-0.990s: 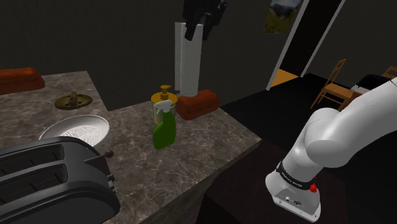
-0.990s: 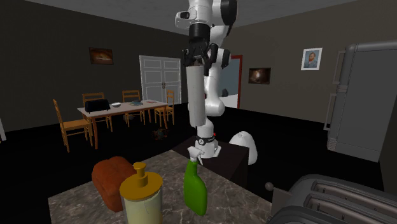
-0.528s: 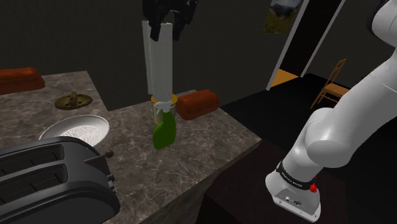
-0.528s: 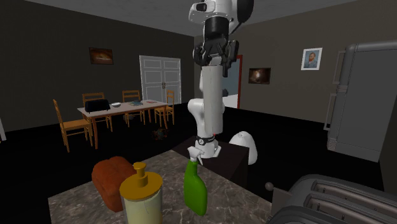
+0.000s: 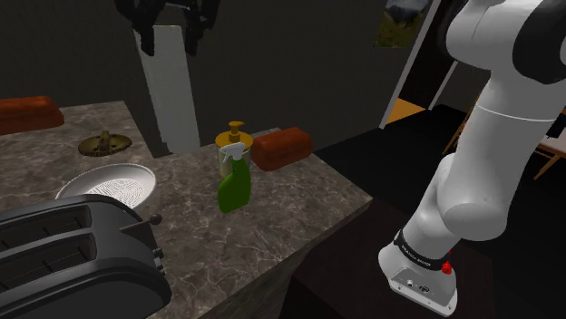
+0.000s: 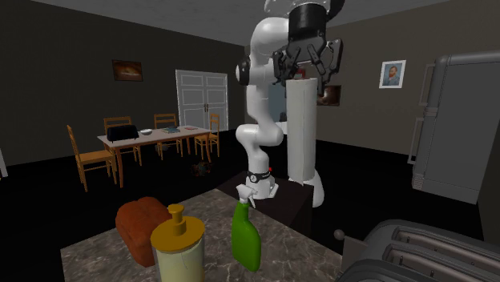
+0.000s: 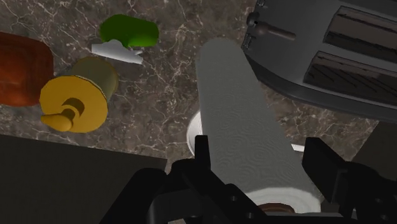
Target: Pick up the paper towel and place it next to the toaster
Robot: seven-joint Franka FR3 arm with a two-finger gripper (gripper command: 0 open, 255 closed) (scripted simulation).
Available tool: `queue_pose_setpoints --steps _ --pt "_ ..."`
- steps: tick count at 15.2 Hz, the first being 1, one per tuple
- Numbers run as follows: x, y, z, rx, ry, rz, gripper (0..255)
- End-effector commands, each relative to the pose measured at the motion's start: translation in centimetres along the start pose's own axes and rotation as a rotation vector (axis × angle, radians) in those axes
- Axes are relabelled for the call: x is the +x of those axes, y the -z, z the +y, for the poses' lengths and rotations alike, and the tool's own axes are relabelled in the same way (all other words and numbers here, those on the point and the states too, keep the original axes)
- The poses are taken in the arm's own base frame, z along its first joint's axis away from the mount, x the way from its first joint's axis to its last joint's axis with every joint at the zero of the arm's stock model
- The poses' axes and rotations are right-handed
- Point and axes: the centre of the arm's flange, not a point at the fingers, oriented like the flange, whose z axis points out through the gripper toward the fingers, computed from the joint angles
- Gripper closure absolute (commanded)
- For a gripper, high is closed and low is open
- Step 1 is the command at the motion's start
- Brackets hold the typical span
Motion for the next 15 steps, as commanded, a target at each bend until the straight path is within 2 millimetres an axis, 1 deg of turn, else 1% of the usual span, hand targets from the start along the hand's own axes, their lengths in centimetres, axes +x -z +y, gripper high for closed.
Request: queue_pose_setpoints --steps 1,3,15 --pt "1.3 -0.6 -2.4 0.000 -0.006 0.001 255" --pt "2.3 -1.0 -4.7 0.000 -0.005 0.001 255" --pt "1.0 -7.2 -4.1 0.000 -0.005 0.001 255"
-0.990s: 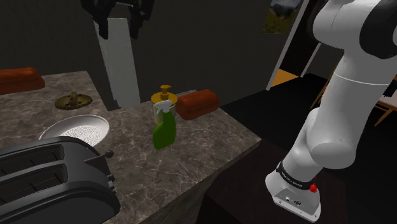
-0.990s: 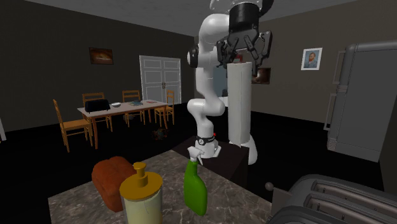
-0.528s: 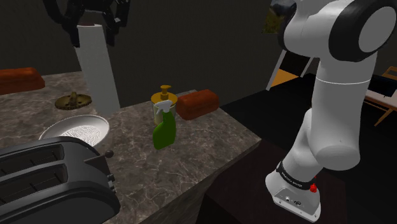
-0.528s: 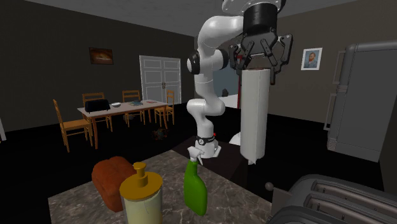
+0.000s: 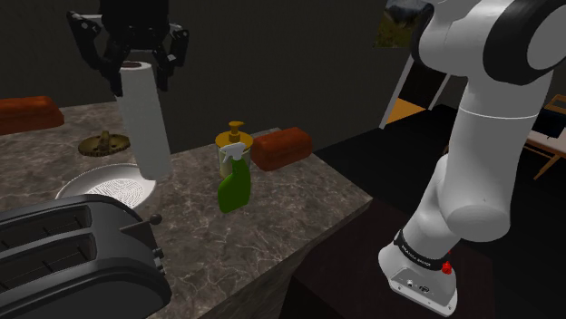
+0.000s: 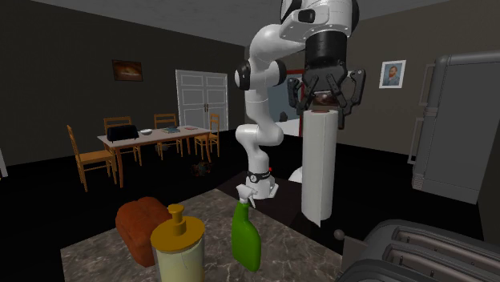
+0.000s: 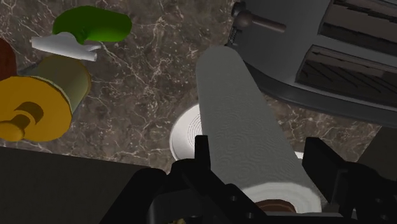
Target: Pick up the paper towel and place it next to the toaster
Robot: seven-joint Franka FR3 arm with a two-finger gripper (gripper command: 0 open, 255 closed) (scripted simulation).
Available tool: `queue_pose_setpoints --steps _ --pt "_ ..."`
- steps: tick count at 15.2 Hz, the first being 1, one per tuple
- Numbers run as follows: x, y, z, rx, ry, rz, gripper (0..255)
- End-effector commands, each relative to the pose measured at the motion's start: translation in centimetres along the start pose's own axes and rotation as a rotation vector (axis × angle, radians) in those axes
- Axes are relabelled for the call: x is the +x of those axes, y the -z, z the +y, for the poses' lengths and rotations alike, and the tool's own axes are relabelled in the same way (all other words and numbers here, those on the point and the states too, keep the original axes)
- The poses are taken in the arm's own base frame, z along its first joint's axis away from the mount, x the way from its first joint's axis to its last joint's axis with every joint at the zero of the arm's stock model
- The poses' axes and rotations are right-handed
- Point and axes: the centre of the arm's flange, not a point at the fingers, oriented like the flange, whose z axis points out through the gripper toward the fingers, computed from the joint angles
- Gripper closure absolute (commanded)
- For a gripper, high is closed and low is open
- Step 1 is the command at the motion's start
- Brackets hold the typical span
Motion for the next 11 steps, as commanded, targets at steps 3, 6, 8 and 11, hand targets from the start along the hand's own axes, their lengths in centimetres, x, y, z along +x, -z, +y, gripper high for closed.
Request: queue_pose_setpoints --steps 3,6,8,11 --pt "-0.4 -2.1 0.1 0.001 0.000 0.000 255" --pt "-0.8 -3.6 0.2 0.001 0.000 0.000 255" --pt "-1.0 -4.6 0.3 0.001 0.000 0.000 255" --pt "-1.3 -6.2 0.4 0.001 0.000 0.000 255"
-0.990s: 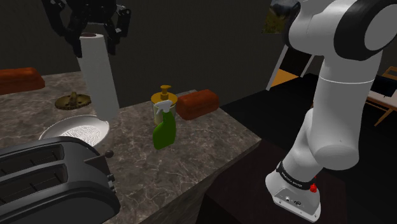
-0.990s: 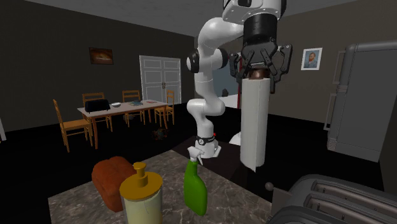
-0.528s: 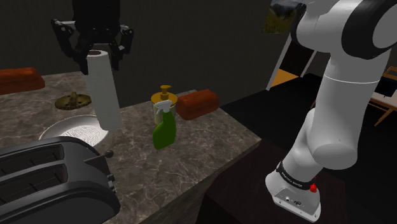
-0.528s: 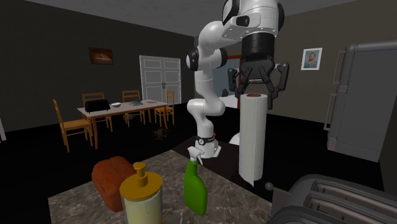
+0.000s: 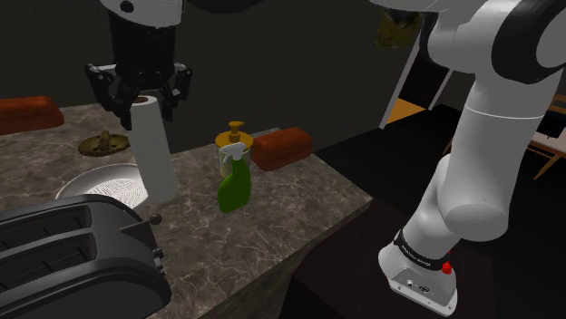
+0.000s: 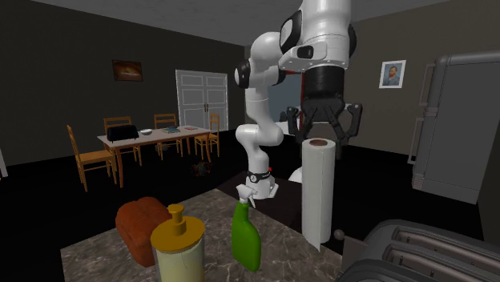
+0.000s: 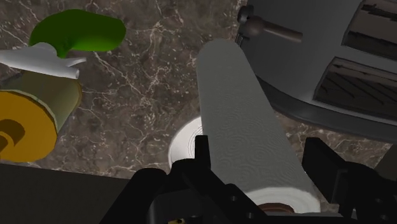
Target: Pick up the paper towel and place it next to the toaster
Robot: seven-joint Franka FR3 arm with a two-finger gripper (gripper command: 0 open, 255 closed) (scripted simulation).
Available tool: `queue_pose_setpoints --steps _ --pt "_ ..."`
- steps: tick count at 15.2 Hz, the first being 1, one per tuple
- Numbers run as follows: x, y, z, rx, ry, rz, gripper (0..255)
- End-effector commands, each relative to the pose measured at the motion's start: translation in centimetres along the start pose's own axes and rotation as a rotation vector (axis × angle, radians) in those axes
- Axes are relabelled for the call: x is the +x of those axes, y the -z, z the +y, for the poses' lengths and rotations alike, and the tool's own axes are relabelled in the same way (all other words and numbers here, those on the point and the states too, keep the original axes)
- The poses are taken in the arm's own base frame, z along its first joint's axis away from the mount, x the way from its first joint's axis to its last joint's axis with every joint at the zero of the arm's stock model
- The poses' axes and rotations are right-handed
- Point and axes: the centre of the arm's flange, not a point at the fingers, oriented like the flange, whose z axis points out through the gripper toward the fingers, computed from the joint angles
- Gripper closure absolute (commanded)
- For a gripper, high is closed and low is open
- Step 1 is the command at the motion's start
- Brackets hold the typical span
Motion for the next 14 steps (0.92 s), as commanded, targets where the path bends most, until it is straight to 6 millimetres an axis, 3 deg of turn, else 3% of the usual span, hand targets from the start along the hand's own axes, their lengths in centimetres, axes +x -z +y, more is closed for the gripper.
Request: queue_pose_setpoints --steps 1,14 --pt "-0.3 -1.0 0.1 0.000 0.000 0.000 255" --pt "-1.7 -7.7 0.7 0.000 0.000 0.000 255"
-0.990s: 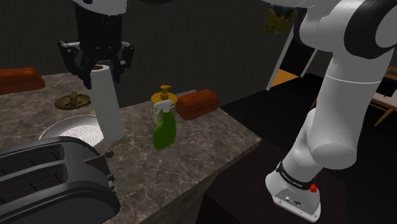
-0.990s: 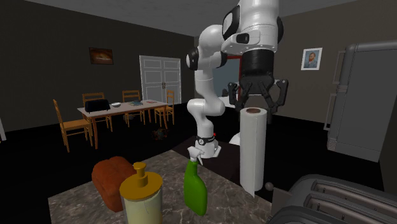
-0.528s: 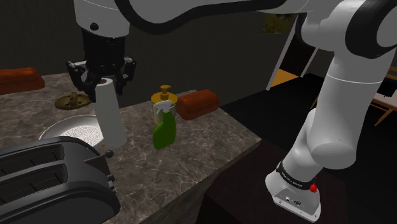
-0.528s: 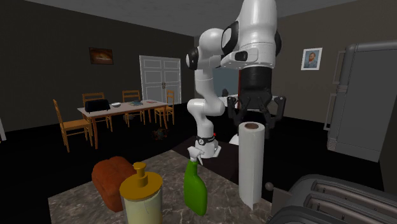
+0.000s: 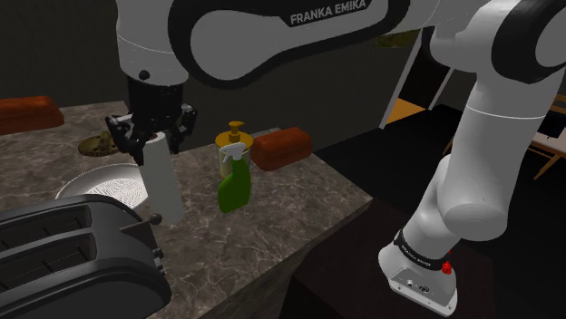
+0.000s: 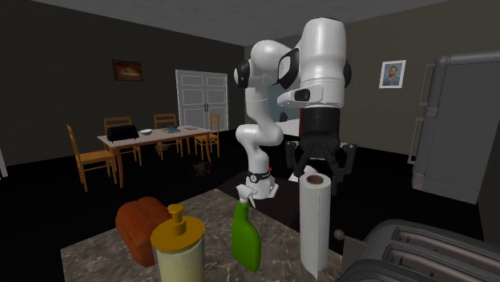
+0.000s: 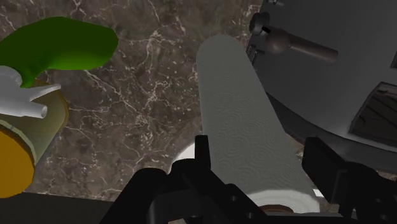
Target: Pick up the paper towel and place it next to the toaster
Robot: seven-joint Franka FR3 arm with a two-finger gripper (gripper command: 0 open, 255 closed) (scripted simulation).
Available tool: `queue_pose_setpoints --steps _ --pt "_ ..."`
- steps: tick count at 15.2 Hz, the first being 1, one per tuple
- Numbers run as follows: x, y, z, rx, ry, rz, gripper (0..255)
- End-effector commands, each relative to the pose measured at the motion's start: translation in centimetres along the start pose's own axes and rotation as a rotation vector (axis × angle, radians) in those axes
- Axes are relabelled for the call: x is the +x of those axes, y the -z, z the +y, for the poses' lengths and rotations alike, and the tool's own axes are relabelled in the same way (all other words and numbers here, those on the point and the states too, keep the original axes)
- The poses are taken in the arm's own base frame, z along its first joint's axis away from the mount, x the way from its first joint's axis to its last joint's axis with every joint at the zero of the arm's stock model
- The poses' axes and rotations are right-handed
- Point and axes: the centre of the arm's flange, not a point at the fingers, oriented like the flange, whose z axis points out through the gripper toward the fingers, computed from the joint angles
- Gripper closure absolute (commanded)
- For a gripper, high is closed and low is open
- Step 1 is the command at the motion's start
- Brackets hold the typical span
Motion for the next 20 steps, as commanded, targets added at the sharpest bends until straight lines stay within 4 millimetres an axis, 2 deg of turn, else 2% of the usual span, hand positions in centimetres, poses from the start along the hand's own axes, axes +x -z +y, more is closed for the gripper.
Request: queue_pose_setpoints --steps 1,17,20 --pt "-0.1 -1.0 0.0 0.000 0.000 0.000 255" --pt "-1.9 -9.4 0.7 0.000 0.000 0.000 255" --pt "-1.9 -9.4 0.7 0.000 0.000 0.000 255"
